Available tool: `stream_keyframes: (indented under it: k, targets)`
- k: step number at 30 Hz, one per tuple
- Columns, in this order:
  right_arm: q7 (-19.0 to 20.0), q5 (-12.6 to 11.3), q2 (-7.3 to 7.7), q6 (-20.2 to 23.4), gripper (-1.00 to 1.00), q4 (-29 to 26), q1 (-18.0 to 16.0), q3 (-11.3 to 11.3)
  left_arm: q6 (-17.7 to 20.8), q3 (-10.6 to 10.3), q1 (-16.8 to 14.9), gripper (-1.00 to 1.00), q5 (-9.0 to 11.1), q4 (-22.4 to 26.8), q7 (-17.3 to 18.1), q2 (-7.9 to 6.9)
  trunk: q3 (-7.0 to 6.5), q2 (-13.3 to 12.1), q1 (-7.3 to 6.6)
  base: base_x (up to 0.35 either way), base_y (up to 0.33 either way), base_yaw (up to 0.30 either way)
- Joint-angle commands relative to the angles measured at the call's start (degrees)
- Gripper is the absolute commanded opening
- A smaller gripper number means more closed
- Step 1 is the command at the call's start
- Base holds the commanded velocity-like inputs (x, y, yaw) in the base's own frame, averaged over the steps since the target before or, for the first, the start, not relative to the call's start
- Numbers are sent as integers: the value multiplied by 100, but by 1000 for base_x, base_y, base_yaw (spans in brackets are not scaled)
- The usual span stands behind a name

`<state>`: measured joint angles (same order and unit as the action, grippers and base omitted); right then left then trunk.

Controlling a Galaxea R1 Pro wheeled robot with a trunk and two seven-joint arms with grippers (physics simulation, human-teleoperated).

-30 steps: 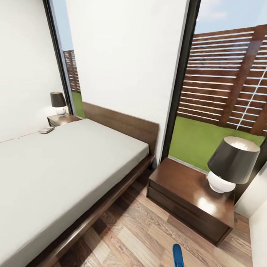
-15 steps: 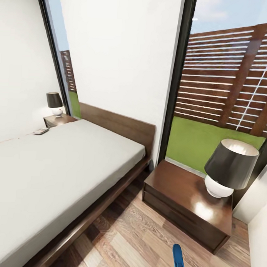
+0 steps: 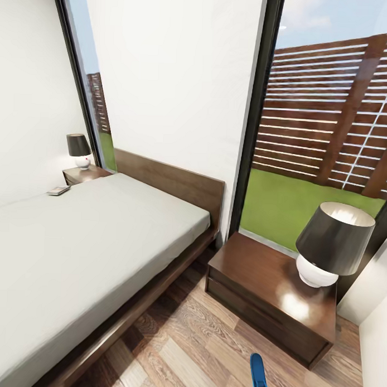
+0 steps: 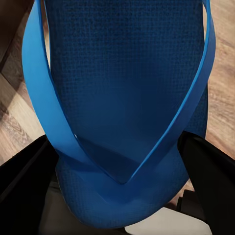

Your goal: In the bedroom, move the book from the bed onto either nightstand, and place the two sandals side by side next to the bed.

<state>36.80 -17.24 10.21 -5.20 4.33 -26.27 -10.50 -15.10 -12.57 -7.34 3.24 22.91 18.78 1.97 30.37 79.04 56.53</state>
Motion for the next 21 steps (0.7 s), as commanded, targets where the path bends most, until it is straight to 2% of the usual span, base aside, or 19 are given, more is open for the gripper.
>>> stream_keyframes:
  k: [1, 9, 18, 21]
  targets:
    - [28, -43, -1, -47, -100, 27, -10, -49, -19, -26, -5, 100, 32, -6, 3, -2, 5, 3, 0, 0, -30, 0]
    - [21, -43, -1, -49, -100, 25, -10, -49, -19, -26, -5, 100, 28, -6, 3, 3, 5, 3, 0, 0, -182, 0]
    - [23, -43, -1, -47, -100, 26, -10, -49, -19, -26, -5, 100, 28, -6, 3, 4, 5, 3, 0, 0, -18, 0]
    - [23, -43, -1, -48, -100, 26, -10, -49, -19, -26, -5, 100, 28, -6, 3, 5, 5, 3, 0, 0, -177, 0]
